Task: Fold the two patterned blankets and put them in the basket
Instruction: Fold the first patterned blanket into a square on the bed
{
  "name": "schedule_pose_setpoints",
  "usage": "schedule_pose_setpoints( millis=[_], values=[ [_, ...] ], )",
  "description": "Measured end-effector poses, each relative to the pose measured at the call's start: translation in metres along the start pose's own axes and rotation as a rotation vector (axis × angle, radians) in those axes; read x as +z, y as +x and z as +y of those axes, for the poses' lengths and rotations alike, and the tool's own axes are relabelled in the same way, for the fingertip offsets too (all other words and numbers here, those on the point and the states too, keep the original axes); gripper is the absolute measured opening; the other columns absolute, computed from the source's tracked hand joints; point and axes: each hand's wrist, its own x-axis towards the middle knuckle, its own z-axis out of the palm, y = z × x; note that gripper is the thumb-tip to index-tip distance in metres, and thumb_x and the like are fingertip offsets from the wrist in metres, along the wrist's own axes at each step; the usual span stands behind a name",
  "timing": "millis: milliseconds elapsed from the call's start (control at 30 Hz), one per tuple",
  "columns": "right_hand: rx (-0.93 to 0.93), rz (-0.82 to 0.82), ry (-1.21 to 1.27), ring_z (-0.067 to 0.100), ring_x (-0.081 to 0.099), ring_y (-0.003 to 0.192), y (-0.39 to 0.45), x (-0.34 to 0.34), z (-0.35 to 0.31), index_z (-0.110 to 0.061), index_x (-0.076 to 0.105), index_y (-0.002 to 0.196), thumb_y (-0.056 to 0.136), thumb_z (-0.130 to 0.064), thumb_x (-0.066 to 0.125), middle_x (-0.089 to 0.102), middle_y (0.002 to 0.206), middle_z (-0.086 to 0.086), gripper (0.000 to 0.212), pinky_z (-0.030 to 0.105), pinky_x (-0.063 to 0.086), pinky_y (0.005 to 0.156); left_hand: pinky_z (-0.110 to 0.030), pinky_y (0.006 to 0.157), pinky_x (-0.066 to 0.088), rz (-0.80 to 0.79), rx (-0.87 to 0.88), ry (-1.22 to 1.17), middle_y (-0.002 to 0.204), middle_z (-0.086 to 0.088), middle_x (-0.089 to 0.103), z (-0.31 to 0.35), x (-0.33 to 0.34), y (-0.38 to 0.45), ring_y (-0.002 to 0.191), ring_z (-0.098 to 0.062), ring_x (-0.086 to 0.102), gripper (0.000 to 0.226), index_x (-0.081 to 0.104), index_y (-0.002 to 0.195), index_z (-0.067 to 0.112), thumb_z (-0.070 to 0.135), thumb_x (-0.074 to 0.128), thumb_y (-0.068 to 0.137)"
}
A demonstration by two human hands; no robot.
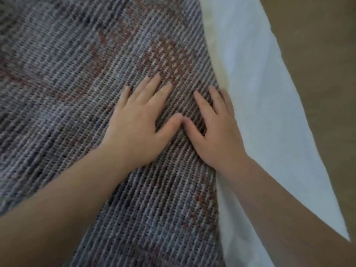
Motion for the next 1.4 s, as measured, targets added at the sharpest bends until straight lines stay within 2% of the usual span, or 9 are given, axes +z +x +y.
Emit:
schedule_pose_setpoints(
  millis=[367,500,700,867,933,1033,1167,1300,1400],
  values=[
    [0.113,-0.004,0.594,0.006,0.033,0.143,-0.173,0.011,-0.013,-0.007,0.031,0.151,0.103,-0.013,0.038,0.036,0.153,0.001,0.049,0.018,0.025,0.116,-0.057,0.123,0.009,-0.135,0.289,-0.087,0.166,-0.012,0.014,0.056,0.067,-0.153,0.155,-0.025,0.005,0.092,0.02,0.157,0.003,0.071,0.01,0.096],
    [0.56,0.083,1.093,0.008,0.068,0.094,-0.183,-0.003,-0.034,-0.024,0.037,0.147,0.099,-0.001,0.05,0.06,0.135,-0.009,0.055,0.027,0.056,0.086,-0.058,0.122,0.011,-0.127,0.279,-0.196,0.167,-0.013,0.009,0.056,0.067,-0.168,0.155,-0.025,0.003,0.093,0.013,0.157,0.001,0.071,0.016,0.096],
    [0.657,-0.303,1.425,0.021,0.072,0.098,-0.178,-0.014,-0.037,-0.02,0.053,0.138,0.07,-0.038,0.076,0.075,0.106,0.008,0.074,0.038,0.056,0.09,-0.057,0.12,0.021,-0.064,0.267,-0.495,0.165,-0.017,0.011,0.063,0.057,-0.175,0.154,-0.028,0.012,0.102,0.012,0.153,-0.011,0.071,0.029,0.095],
    [0.645,-0.404,1.598,0.031,0.064,0.084,-0.185,-0.021,-0.045,0.003,0.064,0.108,0.087,-0.028,0.066,0.067,0.098,0.026,0.037,0.034,0.056,0.072,-0.059,0.12,0.018,-0.05,0.327,-0.543,0.165,-0.018,0.007,0.069,0.045,-0.183,0.154,-0.032,0.01,0.102,0.005,0.153,-0.008,0.07,0.032,0.094],
    [0.619,-0.268,1.481,0.027,0.062,0.072,-0.19,-0.027,-0.05,0.007,0.061,0.097,0.095,-0.021,0.063,0.067,0.085,0.02,0.029,0.036,0.053,0.066,-0.059,0.121,0.017,-0.053,0.344,-0.507,0.166,-0.018,0.004,0.071,0.04,-0.185,0.154,-0.031,0.006,0.101,0.002,0.154,-0.007,0.069,0.031,0.095],
    [0.481,0.188,0.695,0.01,0.059,0.054,-0.204,-0.056,-0.039,-0.014,0.06,0.073,0.089,-0.031,0.07,0.064,0.059,-0.002,0.025,0.027,0.049,0.058,-0.058,0.121,0.017,-0.052,0.366,-0.374,0.166,-0.017,0.005,0.078,0.038,-0.189,0.155,-0.028,0.004,0.093,0.004,0.156,-0.002,0.065,0.029,0.097],
    [0.504,0.736,0.268,0.0,0.059,0.064,-0.235,-0.098,-0.008,-0.028,0.053,0.083,0.089,-0.036,0.066,0.056,0.065,-0.019,0.017,0.017,0.043,0.066,-0.051,0.124,0.006,-0.13,0.417,-0.044,0.168,-0.004,0.001,0.105,0.053,-0.189,0.155,-0.019,-0.006,0.083,0.008,0.16,0.015,0.067,0.025,0.098],
    [0.344,0.36,0.294,-0.001,0.057,0.098,-0.242,-0.051,0.023,-0.017,0.061,0.121,0.094,-0.028,0.063,0.064,0.105,-0.011,0.029,0.017,0.044,0.091,-0.047,0.125,-0.004,-0.29,0.37,0.229,0.168,-0.002,-0.004,0.115,0.084,-0.177,0.154,-0.019,-0.01,0.082,0.0,0.16,0.019,0.069,0.012,0.096],
    [0.478,0.054,0.456,0.009,0.051,0.125,-0.239,-0.017,0.031,-0.02,0.045,0.145,0.101,-0.025,0.051,0.055,0.137,-0.005,0.045,0.026,0.039,0.109,-0.044,0.124,-0.005,-0.27,0.349,0.288,0.168,-0.003,-0.002,0.102,0.095,-0.177,0.154,-0.02,-0.006,0.084,-0.001,0.159,0.016,0.07,0.009,0.096]
  ],
)
